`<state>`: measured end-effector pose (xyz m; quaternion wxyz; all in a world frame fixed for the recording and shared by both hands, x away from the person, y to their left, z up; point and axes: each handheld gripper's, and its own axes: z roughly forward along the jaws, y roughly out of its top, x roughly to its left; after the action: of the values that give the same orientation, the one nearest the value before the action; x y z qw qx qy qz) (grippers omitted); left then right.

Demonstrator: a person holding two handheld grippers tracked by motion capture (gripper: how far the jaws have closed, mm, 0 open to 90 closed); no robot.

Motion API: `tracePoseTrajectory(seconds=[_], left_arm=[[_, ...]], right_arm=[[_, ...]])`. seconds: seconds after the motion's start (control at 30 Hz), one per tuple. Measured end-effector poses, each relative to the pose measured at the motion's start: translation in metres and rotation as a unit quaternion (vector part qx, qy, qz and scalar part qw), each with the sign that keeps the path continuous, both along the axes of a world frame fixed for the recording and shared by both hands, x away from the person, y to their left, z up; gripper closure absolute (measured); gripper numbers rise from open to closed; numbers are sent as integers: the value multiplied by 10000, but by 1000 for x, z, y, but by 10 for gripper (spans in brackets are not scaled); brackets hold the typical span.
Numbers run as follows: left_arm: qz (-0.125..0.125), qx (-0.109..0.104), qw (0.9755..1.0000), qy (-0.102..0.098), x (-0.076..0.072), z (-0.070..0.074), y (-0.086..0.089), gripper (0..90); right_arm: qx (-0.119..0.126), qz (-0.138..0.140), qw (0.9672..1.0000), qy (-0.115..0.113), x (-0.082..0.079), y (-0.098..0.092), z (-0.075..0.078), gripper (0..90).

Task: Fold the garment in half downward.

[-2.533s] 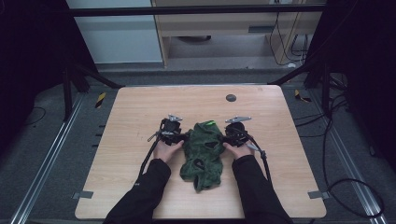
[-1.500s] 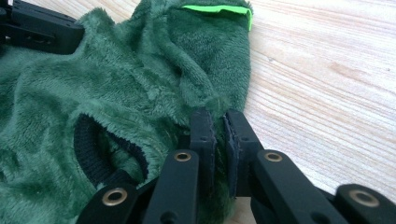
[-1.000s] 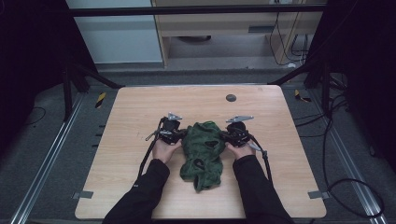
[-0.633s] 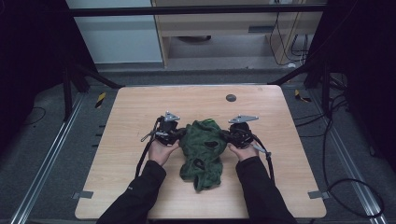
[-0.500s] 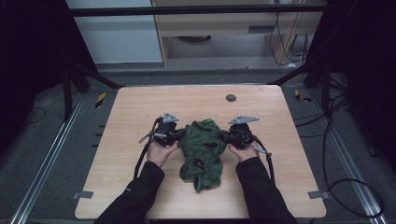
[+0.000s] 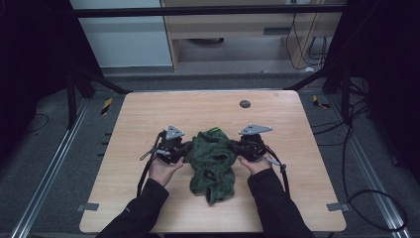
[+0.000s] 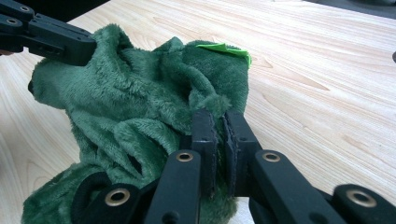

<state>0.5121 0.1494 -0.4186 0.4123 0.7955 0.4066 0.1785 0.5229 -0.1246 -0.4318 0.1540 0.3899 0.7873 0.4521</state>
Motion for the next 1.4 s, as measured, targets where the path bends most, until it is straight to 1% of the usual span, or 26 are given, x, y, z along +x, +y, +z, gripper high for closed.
tracePoseTrajectory(seconds=[0.1,0.23,0.33,0.43,0.5,0.53,0.6,0.77,0.9,1.03,1.2,1.27,1.33,1.37,1.4], left_arm=[[12,-1,10000,17,-2,-1,2,886],[-27,-76,9999,77,-5,-1,4,886],[-65,-85,9999,70,-8,1,4,886],[-92,-75,9999,57,-14,2,4,886],[-135,-58,9999,43,-17,3,5,886],[-133,-56,9999,33,-19,3,6,886],[-132,-66,9999,26,-22,3,8,886],[-154,-83,9998,15,-30,5,11,886],[-193,-107,9998,25,-38,6,12,886],[-235,-61,9997,52,-45,5,12,886],[-302,35,9994,133,-52,-2,11,886],[-316,93,9993,158,-53,-4,11,886],[-324,76,9993,186,-54,-5,11,886],[-348,101,9992,194,-55,-5,11,886],[-369,104,9991,207,-56,-5,11,886]], right_arm=[[11,6,10000,-32,-3,1,2,845],[0,40,10000,-88,-5,2,4,845],[1,75,9999,-109,-8,2,6,845],[-14,123,9998,-145,-12,1,7,845],[-42,155,9997,-161,-17,1,8,844],[-42,155,9997,-161,-17,1,8,844],[-51,220,9995,-221,-23,1,10,844],[-17,294,9992,-285,-30,2,13,844],[2,322,9991,-278,-35,2,14,843],[-16,382,9989,-264,-41,0,13,843],[-50,465,9986,-248,-49,0,9,843],[-94,515,9984,-201,-53,0,5,843],[-117,548,9982,-193,-55,-1,2,843],[-117,548,9982,-193,-55,-1,2,843],[-125,545,9983,-159,-57,-2,0,842]])
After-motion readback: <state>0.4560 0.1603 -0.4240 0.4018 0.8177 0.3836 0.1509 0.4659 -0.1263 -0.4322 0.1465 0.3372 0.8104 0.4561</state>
